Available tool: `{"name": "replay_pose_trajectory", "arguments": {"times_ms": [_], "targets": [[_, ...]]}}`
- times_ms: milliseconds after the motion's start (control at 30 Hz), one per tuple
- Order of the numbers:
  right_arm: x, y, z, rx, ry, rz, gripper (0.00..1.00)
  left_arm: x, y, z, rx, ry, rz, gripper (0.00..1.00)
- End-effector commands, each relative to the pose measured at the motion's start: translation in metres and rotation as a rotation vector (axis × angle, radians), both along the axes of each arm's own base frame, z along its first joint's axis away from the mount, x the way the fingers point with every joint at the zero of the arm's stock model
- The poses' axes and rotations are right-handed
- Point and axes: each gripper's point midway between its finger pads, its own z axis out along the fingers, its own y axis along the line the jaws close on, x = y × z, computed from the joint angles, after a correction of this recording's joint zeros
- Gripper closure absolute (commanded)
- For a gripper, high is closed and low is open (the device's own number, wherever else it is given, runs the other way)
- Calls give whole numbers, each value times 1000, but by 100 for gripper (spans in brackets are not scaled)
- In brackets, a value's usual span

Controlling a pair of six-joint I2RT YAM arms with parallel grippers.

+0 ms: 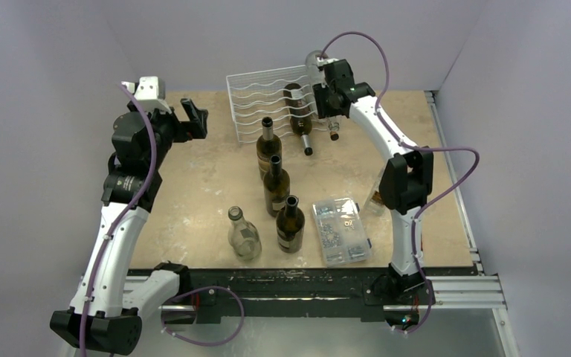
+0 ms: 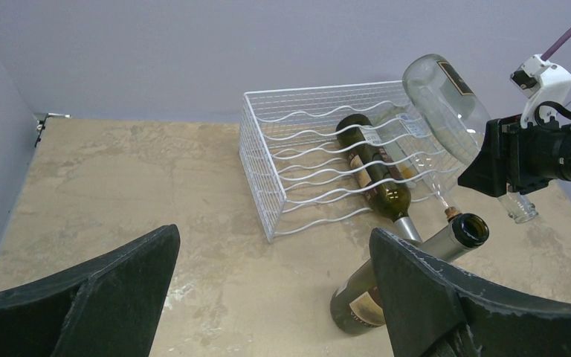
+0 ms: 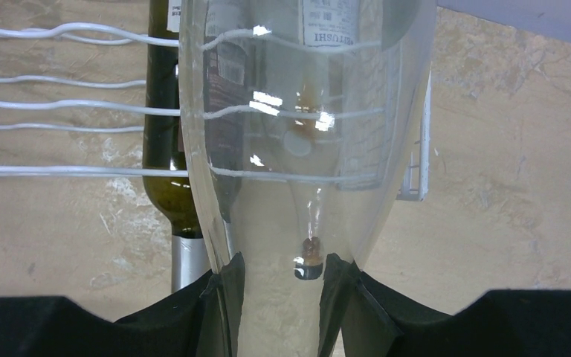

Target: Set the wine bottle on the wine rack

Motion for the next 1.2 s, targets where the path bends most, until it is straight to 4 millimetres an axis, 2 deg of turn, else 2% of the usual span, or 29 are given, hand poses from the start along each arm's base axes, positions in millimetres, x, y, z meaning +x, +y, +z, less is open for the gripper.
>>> {"name": "replay_pose_trajectory", "arguments": {"times_ms": [0, 433, 567, 800, 933, 1167], "targets": [[33, 13, 103, 122, -326, -11, 100, -2, 0, 25, -21, -67, -5, 0], [39, 13, 78, 97, -280, -20, 100, 1, -2, 22, -26, -52, -12, 0], [43, 18, 76, 102, -284, -2, 100, 3, -2, 20, -27, -45, -16, 0], [50, 13, 68, 53, -275, -8, 99, 2, -1, 21, -31, -47, -12, 0], [52, 10, 61, 31, -268, -14, 75, 4, -1, 19, -30, -42, -11, 0], [55, 4, 59, -25, -273, -19, 56, 5, -3, 18, -36, -37, -21, 0]]}}
